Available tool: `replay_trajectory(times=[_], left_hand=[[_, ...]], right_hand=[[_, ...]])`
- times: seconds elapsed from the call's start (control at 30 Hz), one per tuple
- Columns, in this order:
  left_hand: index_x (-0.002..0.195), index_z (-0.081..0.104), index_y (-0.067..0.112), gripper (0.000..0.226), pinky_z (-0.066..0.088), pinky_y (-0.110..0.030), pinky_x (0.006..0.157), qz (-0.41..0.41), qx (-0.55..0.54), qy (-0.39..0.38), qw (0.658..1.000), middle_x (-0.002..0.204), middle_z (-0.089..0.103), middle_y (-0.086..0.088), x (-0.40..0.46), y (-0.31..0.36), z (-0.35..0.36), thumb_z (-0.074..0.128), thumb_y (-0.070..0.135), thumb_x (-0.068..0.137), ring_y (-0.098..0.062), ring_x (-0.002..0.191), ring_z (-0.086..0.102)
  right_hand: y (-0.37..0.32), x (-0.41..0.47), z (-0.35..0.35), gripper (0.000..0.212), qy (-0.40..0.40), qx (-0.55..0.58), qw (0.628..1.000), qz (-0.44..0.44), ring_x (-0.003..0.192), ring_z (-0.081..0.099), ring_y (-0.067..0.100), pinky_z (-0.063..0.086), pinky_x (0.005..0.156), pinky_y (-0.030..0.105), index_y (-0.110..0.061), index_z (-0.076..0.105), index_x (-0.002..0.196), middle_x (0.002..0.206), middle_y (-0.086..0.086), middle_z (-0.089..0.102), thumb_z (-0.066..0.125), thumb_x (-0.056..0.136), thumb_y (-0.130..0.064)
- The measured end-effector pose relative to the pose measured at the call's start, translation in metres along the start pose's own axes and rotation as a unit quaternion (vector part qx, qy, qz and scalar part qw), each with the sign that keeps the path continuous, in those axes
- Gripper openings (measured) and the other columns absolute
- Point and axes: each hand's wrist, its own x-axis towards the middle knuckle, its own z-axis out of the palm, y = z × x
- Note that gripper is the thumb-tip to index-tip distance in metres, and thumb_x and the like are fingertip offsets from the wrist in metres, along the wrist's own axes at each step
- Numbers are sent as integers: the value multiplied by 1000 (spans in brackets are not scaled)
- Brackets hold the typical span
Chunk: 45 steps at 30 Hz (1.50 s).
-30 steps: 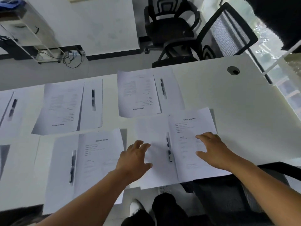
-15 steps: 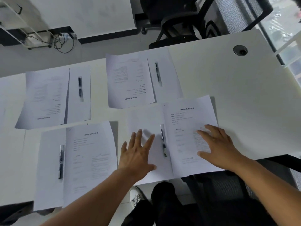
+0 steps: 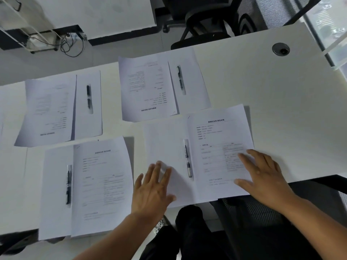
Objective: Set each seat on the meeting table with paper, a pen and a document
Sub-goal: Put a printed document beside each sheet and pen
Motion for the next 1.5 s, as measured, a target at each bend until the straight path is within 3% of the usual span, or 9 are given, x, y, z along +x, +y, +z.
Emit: replay_trajectory(times=[0.43, 0.9, 1.5], left_hand=[[172, -2, 36, 97, 15, -47, 135, -2, -21, 10, 1000, 182, -14, -1, 6, -1, -5, 59, 63, 102, -23, 168, -10], [172, -6, 38, 96, 11, -47, 136, -10, -20, 5, 1000, 181, -18, 0, 1, 1, 1, 56, 63, 104, -22, 168, -14], [172, 1, 35, 97, 12, -52, 136, -11, -21, 13, 1000, 182, -9, -2, 2, 0, -2, 63, 58, 102, -26, 169, -3]], right_hand=[[2, 7, -2, 93, 1, 9, 1000, 0, 157, 10, 21, 17, 129, 46, -27, 19, 169, 171, -2, 12, 58, 95, -68], [6, 2, -1, 93, -11, 6, 1000, 2, 157, 5, 19, 15, 130, 44, -30, 13, 170, 173, -5, 6, 55, 97, -69], [-5, 4, -6, 93, -18, 1, 1000, 8, 157, 5, 20, 20, 129, 46, -27, 14, 170, 172, -5, 5, 57, 97, -66]])
